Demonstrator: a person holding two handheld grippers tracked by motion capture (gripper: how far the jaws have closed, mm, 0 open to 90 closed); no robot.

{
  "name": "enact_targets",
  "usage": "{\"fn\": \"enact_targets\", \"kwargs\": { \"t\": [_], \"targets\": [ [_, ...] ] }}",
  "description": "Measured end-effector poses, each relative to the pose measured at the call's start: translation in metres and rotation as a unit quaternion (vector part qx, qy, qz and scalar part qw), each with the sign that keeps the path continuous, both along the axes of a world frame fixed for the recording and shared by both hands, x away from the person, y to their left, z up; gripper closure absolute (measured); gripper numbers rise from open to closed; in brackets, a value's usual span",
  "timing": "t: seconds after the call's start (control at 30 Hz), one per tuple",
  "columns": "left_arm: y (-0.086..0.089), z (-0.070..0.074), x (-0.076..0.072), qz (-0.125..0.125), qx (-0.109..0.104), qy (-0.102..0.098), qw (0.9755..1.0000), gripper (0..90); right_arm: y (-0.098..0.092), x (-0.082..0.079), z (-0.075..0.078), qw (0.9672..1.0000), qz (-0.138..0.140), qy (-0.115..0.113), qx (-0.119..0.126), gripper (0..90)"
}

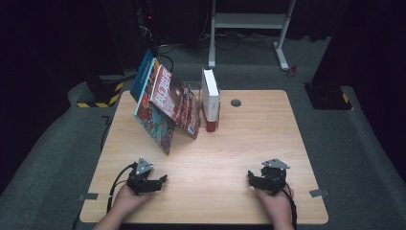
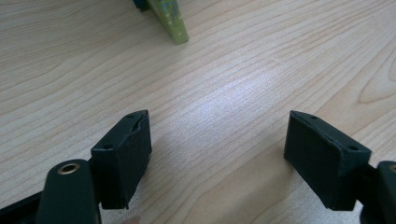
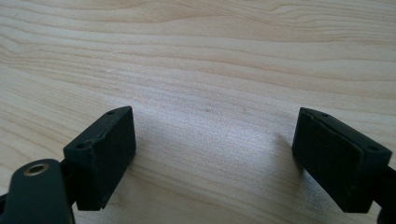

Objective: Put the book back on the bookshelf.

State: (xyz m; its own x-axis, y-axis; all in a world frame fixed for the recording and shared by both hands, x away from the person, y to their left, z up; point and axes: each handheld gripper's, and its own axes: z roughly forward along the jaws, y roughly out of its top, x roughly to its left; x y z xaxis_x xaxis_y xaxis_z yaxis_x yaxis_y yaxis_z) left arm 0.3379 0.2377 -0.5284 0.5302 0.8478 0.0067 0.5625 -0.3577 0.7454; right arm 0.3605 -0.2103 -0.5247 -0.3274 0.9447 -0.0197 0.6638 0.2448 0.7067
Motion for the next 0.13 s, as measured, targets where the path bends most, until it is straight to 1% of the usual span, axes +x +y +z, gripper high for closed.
{"fn": "enact_targets", "kwargs": {
  "t": [0.13],
  "targets": [
    [0.0, 0.0, 0.0002, -0.001, 0.0, 0.0, 1.0, 23.0, 0.0001, 0.0, 0.0, 1.0, 0.0, 0.0, 0.0, 13.3]
  ]
}}
